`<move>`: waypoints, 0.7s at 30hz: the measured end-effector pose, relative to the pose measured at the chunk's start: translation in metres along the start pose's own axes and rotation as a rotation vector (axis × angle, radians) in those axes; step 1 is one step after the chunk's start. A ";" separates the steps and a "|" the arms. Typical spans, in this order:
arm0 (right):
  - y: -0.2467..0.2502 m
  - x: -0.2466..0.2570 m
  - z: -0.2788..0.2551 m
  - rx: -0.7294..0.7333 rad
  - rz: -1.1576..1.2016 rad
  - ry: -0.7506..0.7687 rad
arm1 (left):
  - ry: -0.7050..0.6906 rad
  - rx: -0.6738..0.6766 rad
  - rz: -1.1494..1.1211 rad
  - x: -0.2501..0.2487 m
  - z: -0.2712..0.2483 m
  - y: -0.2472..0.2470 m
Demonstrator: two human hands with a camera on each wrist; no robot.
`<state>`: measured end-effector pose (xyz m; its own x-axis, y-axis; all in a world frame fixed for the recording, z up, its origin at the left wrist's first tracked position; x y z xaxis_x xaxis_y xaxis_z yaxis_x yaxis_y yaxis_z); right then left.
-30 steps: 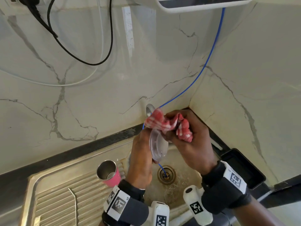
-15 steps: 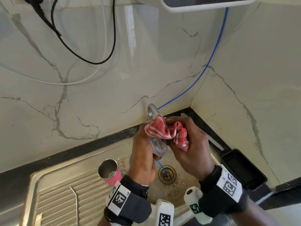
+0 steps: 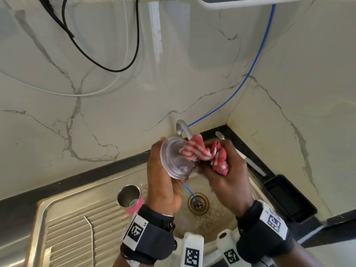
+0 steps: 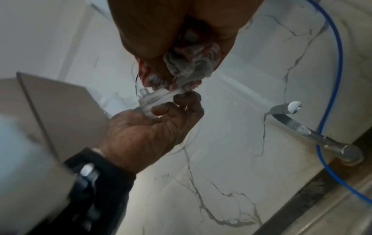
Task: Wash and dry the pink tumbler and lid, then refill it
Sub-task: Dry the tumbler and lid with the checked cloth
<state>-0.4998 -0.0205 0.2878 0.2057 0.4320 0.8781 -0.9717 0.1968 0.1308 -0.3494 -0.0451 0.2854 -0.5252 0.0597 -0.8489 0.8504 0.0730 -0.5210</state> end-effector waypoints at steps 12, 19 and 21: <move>-0.012 -0.004 -0.016 -0.069 0.051 -0.073 | 0.009 -0.129 -0.020 0.000 0.003 0.005; -0.018 -0.002 -0.041 -0.058 -0.094 0.058 | 0.067 -0.238 -0.070 0.020 -0.003 0.013; -0.018 -0.003 -0.041 -0.044 -0.113 0.068 | 0.089 -0.266 -0.063 0.024 -0.004 0.013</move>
<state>-0.4784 0.0113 0.2642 0.3220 0.4635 0.8255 -0.9363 0.2854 0.2049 -0.3509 -0.0391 0.2583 -0.5872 0.1327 -0.7985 0.7842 0.3374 -0.5207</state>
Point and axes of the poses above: each hand's wrist, its own z-axis towards the middle knuckle, its own y-axis out of the back of the hand, x = y × z, the point moved 3 cm from there along z, towards the middle knuckle, and after that the axes turned 4 degrees about z, right-handed, at the moved point
